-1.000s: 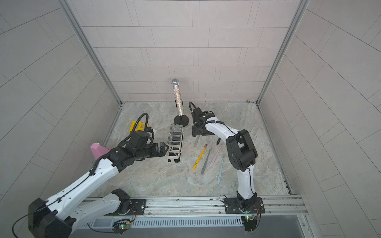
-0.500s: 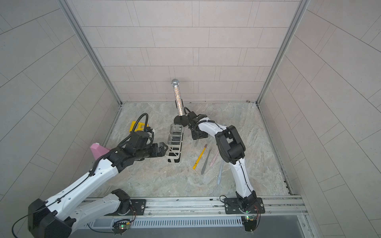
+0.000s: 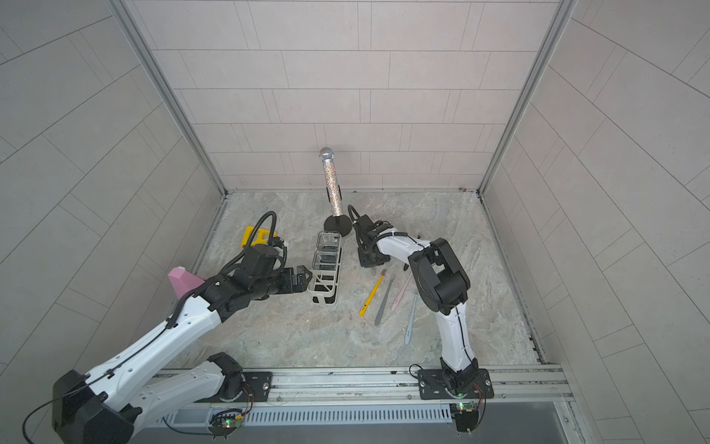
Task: Place the toothbrush into the toothbrush holder
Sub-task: Pick up the toothbrush from the center of the board.
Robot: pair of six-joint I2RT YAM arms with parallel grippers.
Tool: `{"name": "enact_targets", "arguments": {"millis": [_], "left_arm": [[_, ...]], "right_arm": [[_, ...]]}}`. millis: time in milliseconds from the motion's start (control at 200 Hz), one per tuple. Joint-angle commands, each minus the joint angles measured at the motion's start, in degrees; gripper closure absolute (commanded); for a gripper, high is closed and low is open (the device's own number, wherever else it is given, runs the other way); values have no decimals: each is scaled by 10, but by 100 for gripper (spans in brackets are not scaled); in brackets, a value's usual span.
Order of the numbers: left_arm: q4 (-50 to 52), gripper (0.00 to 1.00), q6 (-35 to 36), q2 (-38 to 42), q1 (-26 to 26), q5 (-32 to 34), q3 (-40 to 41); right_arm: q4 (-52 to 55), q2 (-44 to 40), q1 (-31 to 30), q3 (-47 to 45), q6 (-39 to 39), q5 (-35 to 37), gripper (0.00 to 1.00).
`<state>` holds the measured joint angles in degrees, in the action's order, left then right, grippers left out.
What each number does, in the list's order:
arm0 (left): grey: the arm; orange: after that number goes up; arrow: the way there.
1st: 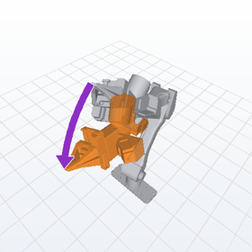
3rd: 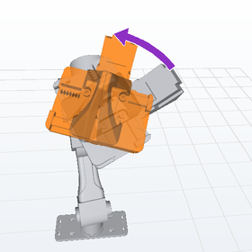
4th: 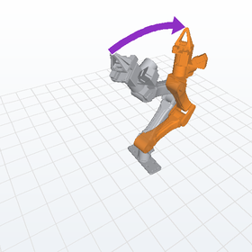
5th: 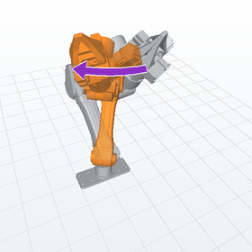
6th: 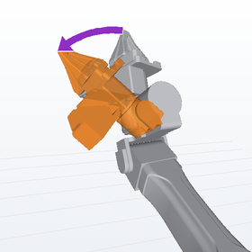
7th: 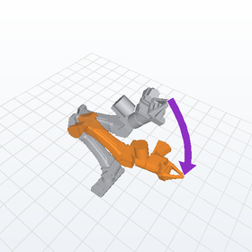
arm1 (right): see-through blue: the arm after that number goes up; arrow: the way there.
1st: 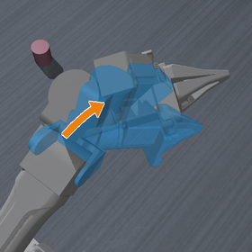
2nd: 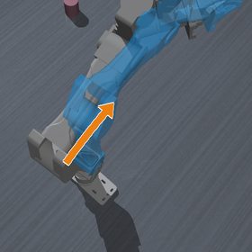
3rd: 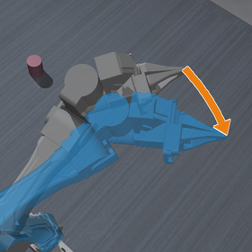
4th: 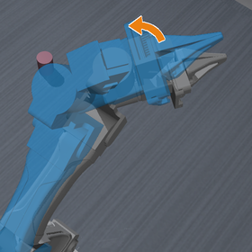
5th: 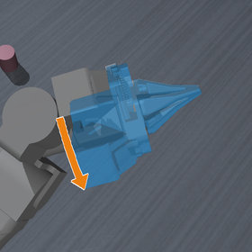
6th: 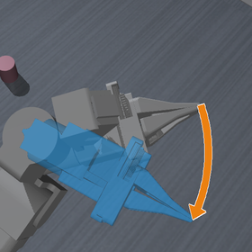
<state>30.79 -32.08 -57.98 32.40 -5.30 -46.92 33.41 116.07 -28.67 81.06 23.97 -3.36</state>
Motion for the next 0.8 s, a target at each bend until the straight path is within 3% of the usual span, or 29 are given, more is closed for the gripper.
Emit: {"name": "enact_targets", "arguments": {"millis": [0,190,390,796], "left_arm": [[17,0,15,-4,2,21,-5],[22,0,18,-5,2,27,-15],[21,0,17,-8,3,24,-25],[-46,0,-25,-51,8,-43,-95]], "right_arm": [[3,-16,6,-57,-3,-63,83],[-21,-60,8,-89,-3,-78,90],[-36,-110,8,-115,-2,-99,90],[-99,-329,-6,-228,38,-182,90]]}}
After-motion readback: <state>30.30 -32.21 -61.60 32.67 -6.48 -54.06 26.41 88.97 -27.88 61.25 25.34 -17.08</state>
